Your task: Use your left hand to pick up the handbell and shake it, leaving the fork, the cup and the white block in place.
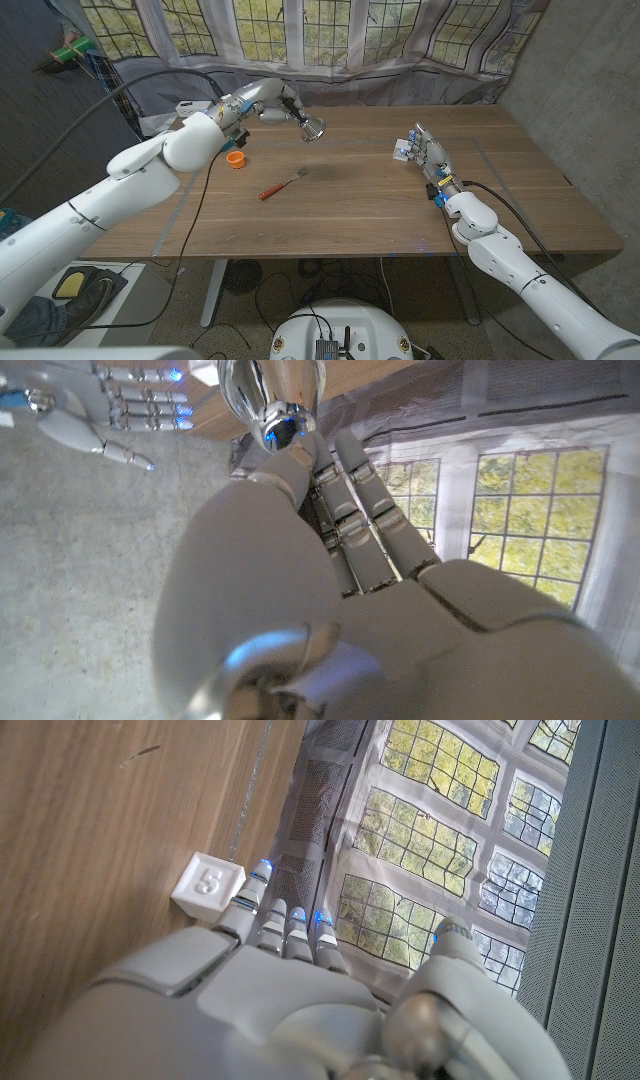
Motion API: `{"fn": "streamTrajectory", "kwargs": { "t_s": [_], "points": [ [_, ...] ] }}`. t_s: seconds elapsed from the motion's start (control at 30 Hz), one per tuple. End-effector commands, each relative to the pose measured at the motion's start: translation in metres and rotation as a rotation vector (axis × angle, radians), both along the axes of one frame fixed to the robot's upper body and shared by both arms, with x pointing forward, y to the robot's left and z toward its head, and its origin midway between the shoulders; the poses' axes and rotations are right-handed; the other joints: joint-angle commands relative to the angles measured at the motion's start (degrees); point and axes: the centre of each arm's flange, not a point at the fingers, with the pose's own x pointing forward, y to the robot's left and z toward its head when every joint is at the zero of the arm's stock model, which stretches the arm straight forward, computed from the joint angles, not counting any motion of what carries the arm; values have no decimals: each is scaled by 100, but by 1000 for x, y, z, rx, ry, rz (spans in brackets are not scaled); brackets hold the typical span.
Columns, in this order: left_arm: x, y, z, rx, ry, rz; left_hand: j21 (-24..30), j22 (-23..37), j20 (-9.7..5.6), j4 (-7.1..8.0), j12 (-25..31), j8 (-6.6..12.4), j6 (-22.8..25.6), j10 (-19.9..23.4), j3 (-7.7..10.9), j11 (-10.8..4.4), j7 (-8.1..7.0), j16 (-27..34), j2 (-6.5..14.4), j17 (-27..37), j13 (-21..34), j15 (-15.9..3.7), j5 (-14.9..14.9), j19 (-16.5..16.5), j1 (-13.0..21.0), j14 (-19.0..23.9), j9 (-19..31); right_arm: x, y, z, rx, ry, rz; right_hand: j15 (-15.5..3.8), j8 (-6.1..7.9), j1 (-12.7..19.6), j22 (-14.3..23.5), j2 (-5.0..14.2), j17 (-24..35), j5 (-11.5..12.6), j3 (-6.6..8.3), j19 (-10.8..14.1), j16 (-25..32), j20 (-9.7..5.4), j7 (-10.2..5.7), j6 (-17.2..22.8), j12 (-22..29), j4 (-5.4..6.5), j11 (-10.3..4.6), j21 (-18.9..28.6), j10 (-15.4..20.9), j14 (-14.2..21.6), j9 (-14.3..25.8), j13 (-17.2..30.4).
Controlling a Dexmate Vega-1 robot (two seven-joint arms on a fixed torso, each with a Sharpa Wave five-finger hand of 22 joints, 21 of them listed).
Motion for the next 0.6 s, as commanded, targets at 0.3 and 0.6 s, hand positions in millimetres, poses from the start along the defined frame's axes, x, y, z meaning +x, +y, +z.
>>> {"fn": "streamTrajectory", "kwargs": {
  "t_s": [0.3, 0.6],
  "points": [
    [-74, 3, 24, 393, -403, 649, 62, 19, -4, 34, 201, 36, -10, 95, 70, -85, -50, -10, 1, 28, 1958, -560, 26, -62, -50, 507, 31, 5, 5, -4, -5, 8, 26, 15, 7, 59, 11, -13, 29, -19, -29, 52, -15, -33, 39, 5, 4, 13, 52, -3, 24, 19, 20, 33],
    [-94, 6, 45, 403, -566, 795, 80, 17, -21, 41, 176, 41, -6, 105, 76, -124, -75, -10, 2, 36, 1975, -570, 22, -88, -66, 512, 32, 0, 4, -7, -6, 12, 22, 14, 6, 65, 11, -9, 28, -17, -27, 51, -17, -33, 40, 4, 6, 11, 47, -4, 30, 17, 20, 33]
  ]
}}
